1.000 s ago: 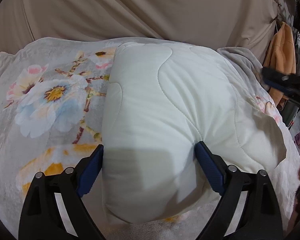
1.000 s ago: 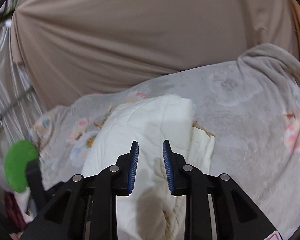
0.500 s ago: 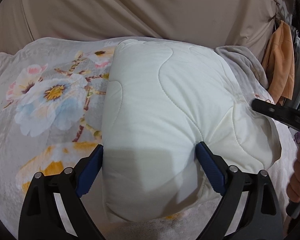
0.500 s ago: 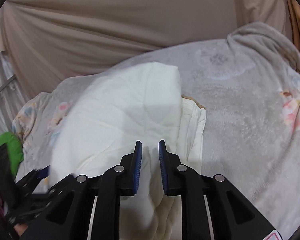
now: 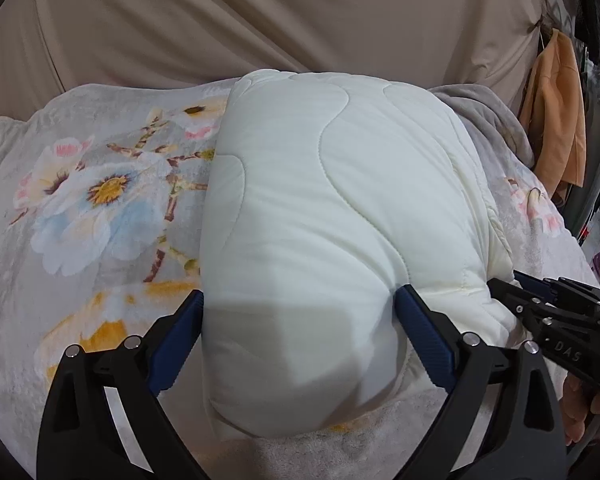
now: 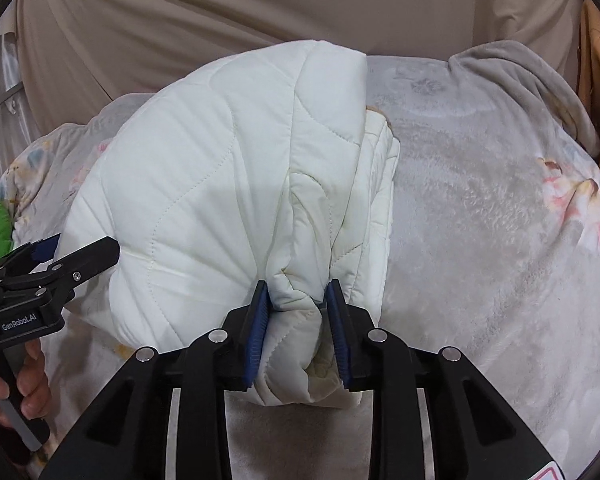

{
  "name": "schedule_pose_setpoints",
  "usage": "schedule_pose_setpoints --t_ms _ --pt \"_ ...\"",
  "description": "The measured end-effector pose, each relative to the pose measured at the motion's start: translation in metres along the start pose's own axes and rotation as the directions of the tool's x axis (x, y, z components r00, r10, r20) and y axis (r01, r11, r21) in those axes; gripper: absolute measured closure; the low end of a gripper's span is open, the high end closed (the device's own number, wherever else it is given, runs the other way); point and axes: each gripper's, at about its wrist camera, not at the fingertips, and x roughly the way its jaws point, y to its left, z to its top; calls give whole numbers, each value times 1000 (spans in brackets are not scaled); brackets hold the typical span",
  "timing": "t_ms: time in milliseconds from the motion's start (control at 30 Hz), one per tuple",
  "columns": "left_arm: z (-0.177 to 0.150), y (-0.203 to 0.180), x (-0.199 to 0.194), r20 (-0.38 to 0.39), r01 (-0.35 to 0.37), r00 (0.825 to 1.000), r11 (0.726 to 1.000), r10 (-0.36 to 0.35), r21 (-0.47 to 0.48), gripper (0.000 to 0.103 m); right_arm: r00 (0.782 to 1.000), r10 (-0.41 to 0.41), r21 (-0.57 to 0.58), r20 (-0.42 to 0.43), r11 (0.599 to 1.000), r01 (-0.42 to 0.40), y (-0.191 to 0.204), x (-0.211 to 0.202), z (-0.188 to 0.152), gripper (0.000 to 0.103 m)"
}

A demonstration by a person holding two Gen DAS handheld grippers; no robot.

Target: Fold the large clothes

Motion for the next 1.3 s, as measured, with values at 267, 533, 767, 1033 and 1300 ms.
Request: schedule_pose_setpoints --t_ms 267,533,767,1033,1300 --pt "1 3 1 0 -1 1000 1000 1 -15 10 995 15 70 100 997 -22 -4 -24 63 67" --pt "-1 3 1 2 7 1000 1000 -7 -19 10 994 62 80 92 994 -69 0 1 55 94" --pt "-3 -4 -1 4 31 1000 1000 -31 3 7 999 12 85 40 996 -15 -10 19 41 96" --pt "-8 -9 0 -1 9 1000 1000 -9 18 7 999 -15 76 49 997 11 -8 37 35 90" --pt "-26 5 -28 -25 61 998 995 -59 82 8 983 147 203 106 965 -166 -29 -23 16 52"
